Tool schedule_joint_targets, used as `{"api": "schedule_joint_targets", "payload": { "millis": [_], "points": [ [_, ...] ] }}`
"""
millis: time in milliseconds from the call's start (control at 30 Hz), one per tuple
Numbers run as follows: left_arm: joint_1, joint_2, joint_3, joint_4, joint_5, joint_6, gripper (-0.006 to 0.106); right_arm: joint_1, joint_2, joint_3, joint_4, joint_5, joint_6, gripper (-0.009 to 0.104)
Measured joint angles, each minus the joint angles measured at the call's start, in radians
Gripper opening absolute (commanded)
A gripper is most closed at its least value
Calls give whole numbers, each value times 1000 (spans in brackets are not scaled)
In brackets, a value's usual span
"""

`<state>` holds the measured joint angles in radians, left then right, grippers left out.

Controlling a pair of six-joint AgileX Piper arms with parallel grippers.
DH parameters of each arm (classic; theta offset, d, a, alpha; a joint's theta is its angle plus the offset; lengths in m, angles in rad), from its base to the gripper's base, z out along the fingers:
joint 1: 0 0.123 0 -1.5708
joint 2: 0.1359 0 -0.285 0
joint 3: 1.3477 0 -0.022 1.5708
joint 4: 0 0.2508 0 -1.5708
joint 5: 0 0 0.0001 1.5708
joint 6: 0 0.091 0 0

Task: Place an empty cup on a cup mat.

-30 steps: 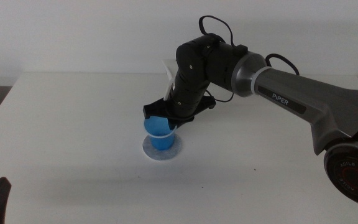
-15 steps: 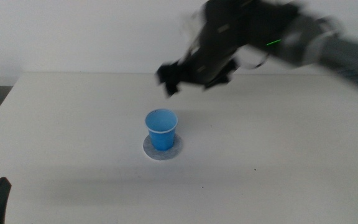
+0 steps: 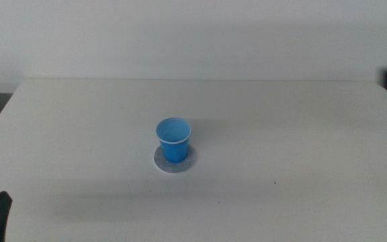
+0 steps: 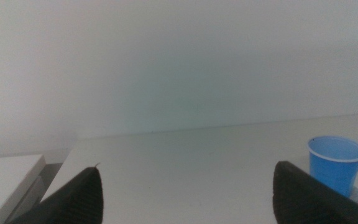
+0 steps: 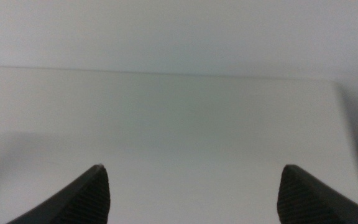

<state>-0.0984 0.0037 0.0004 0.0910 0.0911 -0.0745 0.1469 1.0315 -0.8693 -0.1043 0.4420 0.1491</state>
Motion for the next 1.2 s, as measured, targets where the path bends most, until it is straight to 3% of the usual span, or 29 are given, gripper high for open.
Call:
{"api": "schedule_joint_targets", "payload": {
  "millis": [200, 367, 633, 833, 1200],
  "points": [
    [0, 0, 0, 0, 0, 0, 94, -140, -291, 254, 4, -46, -35, 92],
    [0, 0, 0, 0, 0, 0, 94, -148, -478, 421, 8, -74, -42, 92],
    [0, 0, 0, 0, 0, 0, 94, -148, -784, 627, 82, -88, -33, 92],
    [0, 0, 0, 0, 0, 0, 94, -148, -989, 763, 89, -88, -31, 92],
    [0, 0, 0, 0, 0, 0, 94, -148, -1027, 864, 89, -147, -31, 92]
  ]
}}
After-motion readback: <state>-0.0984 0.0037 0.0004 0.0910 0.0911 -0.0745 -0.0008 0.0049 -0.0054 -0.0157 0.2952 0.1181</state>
